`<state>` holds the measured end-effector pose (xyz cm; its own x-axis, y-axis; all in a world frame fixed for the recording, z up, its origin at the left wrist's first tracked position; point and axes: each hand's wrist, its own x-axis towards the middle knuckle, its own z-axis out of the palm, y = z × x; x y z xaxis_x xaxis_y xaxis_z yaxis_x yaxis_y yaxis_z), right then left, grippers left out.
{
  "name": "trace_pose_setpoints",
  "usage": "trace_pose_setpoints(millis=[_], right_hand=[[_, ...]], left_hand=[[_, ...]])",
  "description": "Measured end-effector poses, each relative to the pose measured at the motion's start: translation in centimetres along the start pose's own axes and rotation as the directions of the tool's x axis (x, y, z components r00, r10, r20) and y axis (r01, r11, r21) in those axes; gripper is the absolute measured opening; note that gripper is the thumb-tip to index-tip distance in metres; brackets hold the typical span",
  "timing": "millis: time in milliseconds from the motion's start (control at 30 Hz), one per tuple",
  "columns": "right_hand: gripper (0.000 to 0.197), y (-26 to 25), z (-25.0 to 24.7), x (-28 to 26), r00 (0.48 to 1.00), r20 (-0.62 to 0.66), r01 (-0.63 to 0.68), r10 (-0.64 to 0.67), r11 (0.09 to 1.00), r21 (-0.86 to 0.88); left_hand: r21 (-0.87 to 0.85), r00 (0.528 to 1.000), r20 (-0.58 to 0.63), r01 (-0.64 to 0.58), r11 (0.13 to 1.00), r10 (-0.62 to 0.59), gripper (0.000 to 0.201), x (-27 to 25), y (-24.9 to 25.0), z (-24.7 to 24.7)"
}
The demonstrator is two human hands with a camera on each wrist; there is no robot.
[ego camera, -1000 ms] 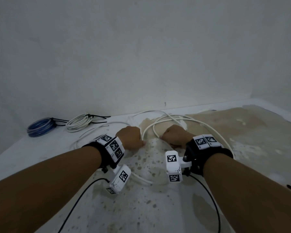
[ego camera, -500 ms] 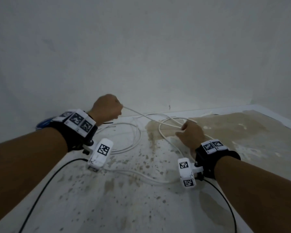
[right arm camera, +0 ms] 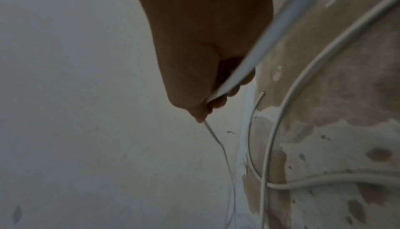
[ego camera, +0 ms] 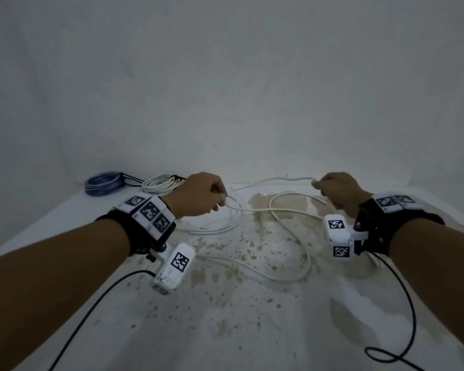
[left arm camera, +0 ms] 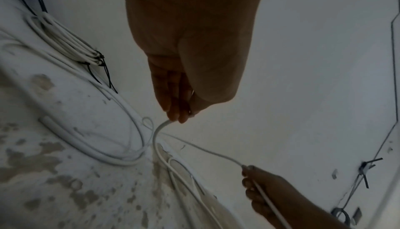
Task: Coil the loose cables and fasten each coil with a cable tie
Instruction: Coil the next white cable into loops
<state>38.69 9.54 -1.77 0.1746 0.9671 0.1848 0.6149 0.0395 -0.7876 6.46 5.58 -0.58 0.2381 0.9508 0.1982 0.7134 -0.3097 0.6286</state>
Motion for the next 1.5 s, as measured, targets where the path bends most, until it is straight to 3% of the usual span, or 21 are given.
trace_pose_setpoints(millis=[100, 200, 367, 433, 500, 567, 667, 733, 767, 800, 833, 900, 933, 1000, 1033, 1133, 1233, 1300, 1400, 1500], right_hand=[[0.024, -1.9, -1.1, -0.5, 0.988, 0.151, 0.022, -0.041, 0.992, 0.126], [0.022, -4.3, -2.1, -1.2, 0.945, 0.287, 0.104, -0.155, 0.977, 0.184], [0.019, -8.1, -2.8, -2.5, 0.811, 0.489, 0.108, -0.322, 0.903, 0.415], [0.019, -9.3, -2.9, -2.9, 0.769, 0.511, 0.104, -0.385, 0.864, 0.493], [0.019, -10.3, -3.0, -3.2, 0.736, 0.514, 0.097, -0.441, 0.82, 0.565], [0.018, -11.0, -3.0, -3.4, 0.702, 0.524, 0.097, -0.482, 0.794, 0.6], [0.022, -11.6, -2.9, -3.8, 0.673, 0.571, 0.195, -0.47, 0.858, 0.475], [0.027, -11.7, -2.9, -4.2, 0.695, 0.582, 0.279, -0.423, 0.904, 0.324], [0.027, -11.6, -2.9, -4.2, 0.713, 0.572, 0.301, -0.405, 0.914, 0.271], [0.027, -11.5, -3.0, -4.3, 0.737, 0.551, 0.32, -0.391, 0.92, 0.225], [0.026, -11.2, -3.0, -4.1, 0.767, 0.518, 0.342, -0.38, 0.924, 0.171], [0.025, -10.4, -3.2, -3.7, 0.825, 0.445, 0.376, -0.349, 0.926, 0.03], [0.025, -9.9, -3.1, -3.5, 0.845, 0.422, 0.378, -0.328, 0.925, -0.037], [0.024, -9.0, -2.7, -3.1, 0.866, 0.416, 0.359, -0.279, 0.925, -0.128], [0.023, -8.6, -2.2, -2.9, 0.874, 0.421, 0.342, -0.243, 0.923, -0.177], [0.02, -7.0, -0.9, -2.3, 0.925, 0.37, 0.25, -0.093, 0.88, -0.404], [0.025, -4.5, -1.2, -2.4, 0.959, 0.265, 0.077, 0.097, 0.814, -0.576], [0.032, -2.6, -1.9, -2.6, 0.959, 0.206, -0.031, 0.196, 0.791, -0.611], [0.036, -1.2, -2.6, -2.4, 0.958, 0.145, -0.152, 0.249, 0.865, -0.477], [0.02, -2.2, -2.8, -2.5, 0.98, 0.136, -0.105, 0.146, 0.957, -0.272]], left_hand=[[0.041, 0.998, 0.061, 0.005, 0.999, -0.007, 0.009, 0.0, 0.3, 1.1], [0.053, 0.998, 0.05, 0.04, 0.998, -0.043, 0.036, 0.8, 1.2, 1.3], [0.095, 1.0, -0.029, 0.004, 0.996, -0.001, 0.082, 2.9, 2.6, -0.4], [0.222, 0.998, 0.037, -0.057, 0.973, 0.05, 0.078, 3.3, 3.1, -1.1], [0.325, 0.995, 0.08, -0.086, 0.942, 0.063, 0.059, 3.7, 3.3, -1.4], [0.319, 0.998, -0.004, -0.051, 0.946, 0.056, 0.056, 4.2, 3.2, -1.4], [0.132, 0.955, -0.29, -0.015, 0.991, 0.053, 0.071, 4.9, 3.3, -2.0], [-0.016, 0.92, -0.391, -0.023, 1.0, 0.015, 0.071, 4.9, 3.9, -2.7], [-0.096, 0.924, -0.382, -0.021, 0.995, -0.017, 0.066, 4.7, 4.5, -3.2], [-0.186, 0.952, -0.302, -0.006, 0.982, -0.051, 0.057, 4.4, 4.8, -4.0], [-0.274, 0.988, -0.14, 0.031, 0.961, -0.072, 0.048, 3.8, 5.2, -5.1], [-0.498, 0.979, 0.19, 0.157, 0.853, -0.069, 0.033, 2.6, 5.5, -7.4], [-0.639, 0.968, 0.242, 0.21, 0.74, -0.065, 0.024, 2.0, 5.5, -8.4], [-0.846, 0.973, 0.17, 0.226, 0.483, -0.157, 0.01, 1.4, 5.2, -10.3], [-0.883, 0.961, 0.125, 0.222, 0.414, -0.248, 0.019, 1.5, 4.8, -11.0], [-0.908, 0.879, 0.063, 0.247, 0.338, -0.473, 0.021, 1.3, 3.0, -12.4], [-0.944, 0.815, 0.006, 0.195, 0.265, -0.58, 0.022, -0.1, 0.8, -13.5], [-0.938, 0.786, -0.039, 0.184, 0.294, -0.617, 0.029, -1.0, 0.1, -13.9], [-0.723, 0.753, -0.162, 0.35, 0.596, -0.638, 0.031, -1.7, 1.0, -13.9], [-0.493, 0.804, -0.236, 0.385, 0.78, -0.546, 0.035, -1.6, 2.9, -14.2]])
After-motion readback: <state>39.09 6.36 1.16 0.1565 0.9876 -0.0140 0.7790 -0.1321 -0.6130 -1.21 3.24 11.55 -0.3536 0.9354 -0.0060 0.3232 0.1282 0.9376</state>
